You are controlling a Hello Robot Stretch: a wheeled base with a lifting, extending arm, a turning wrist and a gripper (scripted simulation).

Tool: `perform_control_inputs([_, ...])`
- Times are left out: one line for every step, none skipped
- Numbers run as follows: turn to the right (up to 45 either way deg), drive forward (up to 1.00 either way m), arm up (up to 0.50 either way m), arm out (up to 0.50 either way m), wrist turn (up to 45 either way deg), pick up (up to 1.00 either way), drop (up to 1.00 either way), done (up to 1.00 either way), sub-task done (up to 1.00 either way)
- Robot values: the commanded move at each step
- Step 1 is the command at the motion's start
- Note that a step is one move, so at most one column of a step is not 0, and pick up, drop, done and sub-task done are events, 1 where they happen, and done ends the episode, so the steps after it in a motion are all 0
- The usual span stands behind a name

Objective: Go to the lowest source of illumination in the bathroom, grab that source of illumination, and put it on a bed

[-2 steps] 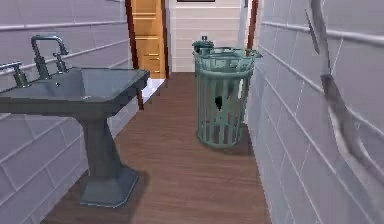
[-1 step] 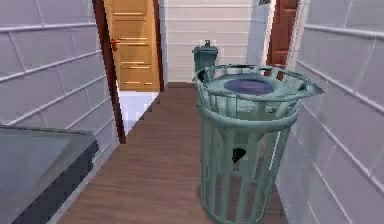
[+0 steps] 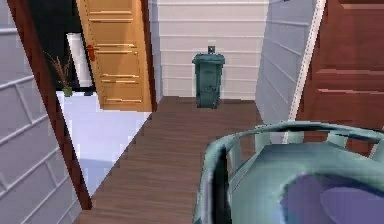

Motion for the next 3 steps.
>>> perform_control_inputs([-24.0, 0.00, 0.00, 0.00, 0.0, 0.00, 0.00, 0.00, 0.00])
perform_control_inputs([0.0, 0.90, 0.00, 0.00, 0.0, 0.00, 0.00, 0.00, 0.00])
perform_control_inputs([36.0, 0.00, 0.00, 0.00, 0.0, 0.00, 0.00, 0.00, 0.00])
